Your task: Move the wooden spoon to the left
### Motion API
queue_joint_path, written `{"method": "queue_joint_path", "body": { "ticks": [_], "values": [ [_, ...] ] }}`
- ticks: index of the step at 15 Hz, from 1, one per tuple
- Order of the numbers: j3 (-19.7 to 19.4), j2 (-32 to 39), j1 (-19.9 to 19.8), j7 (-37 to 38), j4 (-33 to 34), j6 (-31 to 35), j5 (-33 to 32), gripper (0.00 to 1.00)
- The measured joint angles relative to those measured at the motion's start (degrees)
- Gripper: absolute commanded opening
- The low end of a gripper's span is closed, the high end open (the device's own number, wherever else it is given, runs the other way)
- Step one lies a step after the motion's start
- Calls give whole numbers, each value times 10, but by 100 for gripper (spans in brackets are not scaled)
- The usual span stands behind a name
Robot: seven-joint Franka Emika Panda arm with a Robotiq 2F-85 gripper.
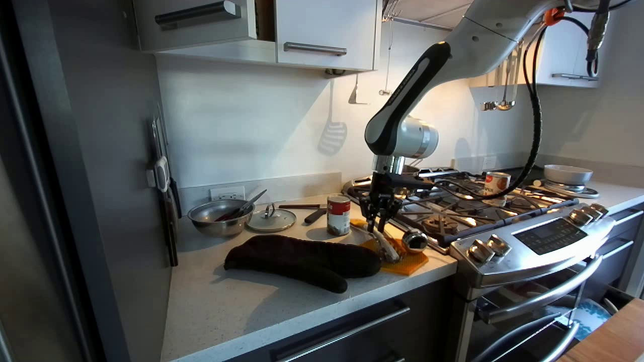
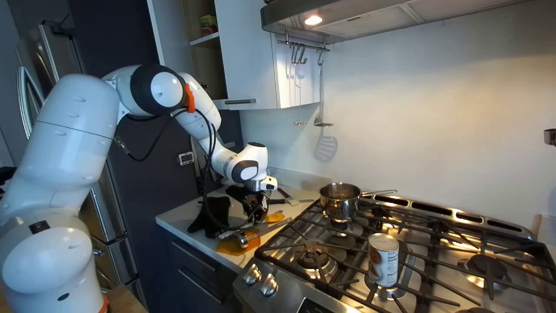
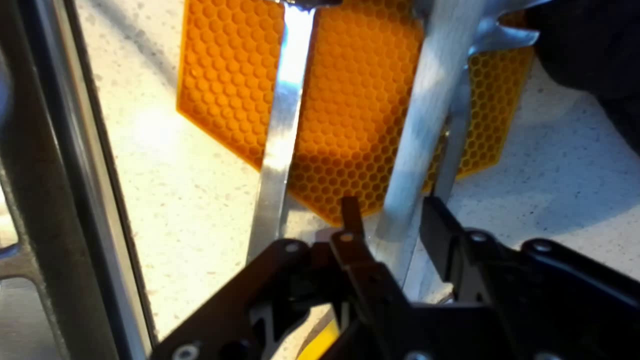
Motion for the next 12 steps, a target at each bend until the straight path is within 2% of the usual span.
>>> {"method": "queue_joint_path", "body": {
  "ticks": [2, 3, 4, 6, 7, 8, 9, 10, 11, 12],
  "values": [
    [-1, 0, 0, 0, 1, 0, 0, 17],
    [-1, 1, -1, 0, 2, 0, 0, 1],
    [-1, 2, -1, 0, 3, 0, 0, 0],
    [-2, 4, -1, 1, 3, 0, 0, 9],
    [-2, 5, -2, 1, 4, 0, 0, 16],
    [-2, 7, -2, 1, 5, -1, 0, 35],
    [-2, 8, -2, 1, 7, -3, 0, 36],
    [-2, 10, -2, 1, 10, -6, 0, 44],
    [-2, 12, -2, 1, 14, -8, 0, 45],
    [-2, 15, -2, 1, 17, -9, 0, 41]
  ]
}}
